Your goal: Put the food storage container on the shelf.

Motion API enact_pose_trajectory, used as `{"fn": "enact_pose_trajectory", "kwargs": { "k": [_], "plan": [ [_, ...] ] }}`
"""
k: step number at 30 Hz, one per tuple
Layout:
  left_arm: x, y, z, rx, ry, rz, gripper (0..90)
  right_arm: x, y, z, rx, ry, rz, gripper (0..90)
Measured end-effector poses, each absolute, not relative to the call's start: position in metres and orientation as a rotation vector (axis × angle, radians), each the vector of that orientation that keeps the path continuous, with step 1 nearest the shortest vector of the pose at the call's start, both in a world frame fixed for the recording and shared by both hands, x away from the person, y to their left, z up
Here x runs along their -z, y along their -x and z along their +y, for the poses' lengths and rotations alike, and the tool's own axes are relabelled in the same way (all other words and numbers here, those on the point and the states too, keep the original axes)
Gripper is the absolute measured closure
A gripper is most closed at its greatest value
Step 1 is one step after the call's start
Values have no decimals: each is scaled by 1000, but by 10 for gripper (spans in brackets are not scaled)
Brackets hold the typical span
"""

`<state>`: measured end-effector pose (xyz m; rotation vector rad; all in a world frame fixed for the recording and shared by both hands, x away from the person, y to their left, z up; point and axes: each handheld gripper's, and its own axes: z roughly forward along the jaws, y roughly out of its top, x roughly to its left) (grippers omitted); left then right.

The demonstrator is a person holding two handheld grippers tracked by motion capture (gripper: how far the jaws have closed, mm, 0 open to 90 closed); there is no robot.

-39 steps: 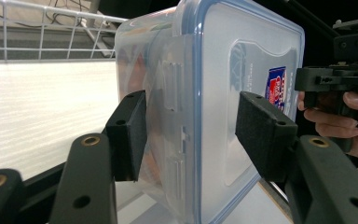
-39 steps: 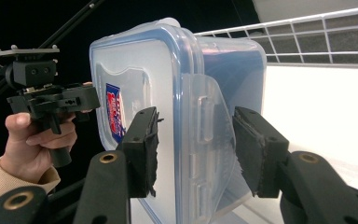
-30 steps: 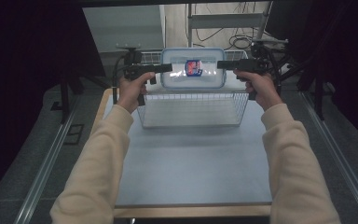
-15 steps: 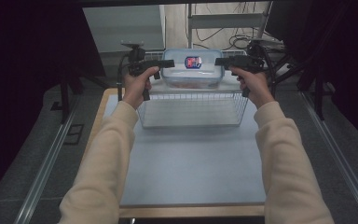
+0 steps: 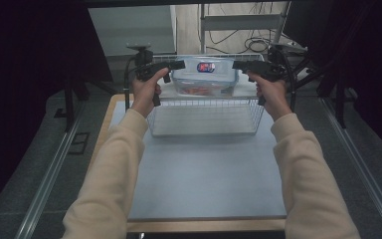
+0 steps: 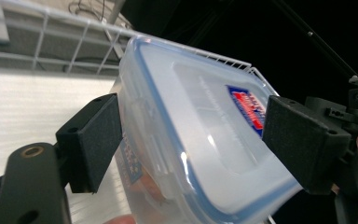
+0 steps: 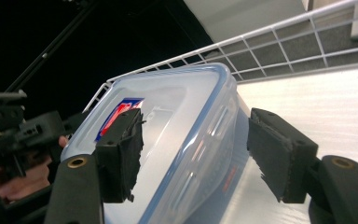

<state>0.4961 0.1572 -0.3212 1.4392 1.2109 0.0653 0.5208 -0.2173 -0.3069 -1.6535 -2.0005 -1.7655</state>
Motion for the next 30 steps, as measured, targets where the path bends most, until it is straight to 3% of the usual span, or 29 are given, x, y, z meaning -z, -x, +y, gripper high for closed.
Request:
{"fn": "enact_pose_trajectory", "kwargs": {
  "k": [18,30],
  "plan": [
    [326,-416,173,-116,-1548,1022,212,307,-458,-239,1843,1356,-2307,317],
    [373,-343,175,-121,-1627,949,204,357,-392,-250,1832,1224,-2422,249]
  ]
}}
